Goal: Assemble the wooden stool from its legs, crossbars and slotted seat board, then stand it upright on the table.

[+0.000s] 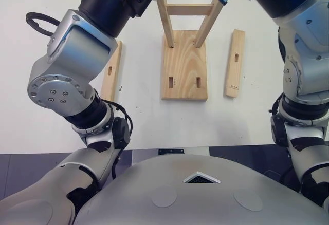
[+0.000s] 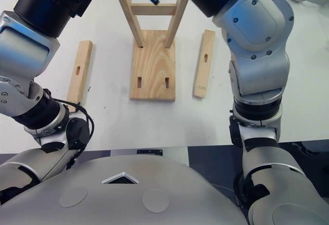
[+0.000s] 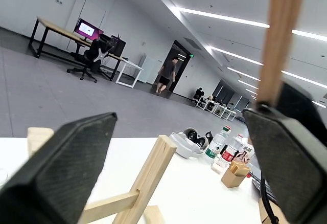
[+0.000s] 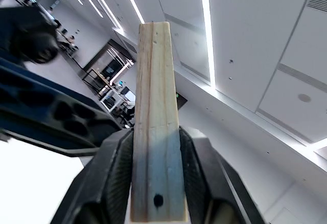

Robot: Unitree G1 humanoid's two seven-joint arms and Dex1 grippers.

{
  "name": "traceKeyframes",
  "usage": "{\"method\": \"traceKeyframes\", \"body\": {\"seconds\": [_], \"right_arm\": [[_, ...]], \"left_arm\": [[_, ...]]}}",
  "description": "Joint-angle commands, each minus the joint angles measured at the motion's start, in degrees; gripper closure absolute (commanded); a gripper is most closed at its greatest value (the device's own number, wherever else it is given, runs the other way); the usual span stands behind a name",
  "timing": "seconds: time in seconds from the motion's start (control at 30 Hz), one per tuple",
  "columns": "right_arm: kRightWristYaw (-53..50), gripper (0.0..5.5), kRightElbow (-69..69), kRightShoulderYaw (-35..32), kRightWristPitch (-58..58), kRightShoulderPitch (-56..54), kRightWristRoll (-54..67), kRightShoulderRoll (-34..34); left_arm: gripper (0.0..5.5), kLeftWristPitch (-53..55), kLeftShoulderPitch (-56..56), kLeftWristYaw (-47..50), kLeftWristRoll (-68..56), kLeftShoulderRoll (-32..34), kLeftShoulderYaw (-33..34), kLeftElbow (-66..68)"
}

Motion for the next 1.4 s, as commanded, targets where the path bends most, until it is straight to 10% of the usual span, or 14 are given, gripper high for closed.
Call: {"method": "traceKeyframes", "body": {"seconds": [0.03,0.2,0.87,1.4], "right_arm": [[1.84,4.17,-1.20,1.15,0.21,0.66,1.05,0.43],[0.34,4.17,-1.18,-2.33,2.97,1.57,6.15,2.97],[1.22,4.17,-5.22,-1.12,7.17,6.58,12.35,4.02],[0.11,3.60,-5.21,1.23,6.26,8.01,8.70,3.65]], "left_arm": [[1.61,-5.17,-1.77,4.04,-8.81,1.66,0.03,-0.18],[2.57,-9.10,1.53,5.66,-15.75,6.32,-2.59,-1.22],[2.60,-22.55,3.37,6.53,-24.58,16.81,-9.02,-1.34],[5.10,-27.66,4.32,8.16,-24.70,18.95,-9.44,0.30]]}}
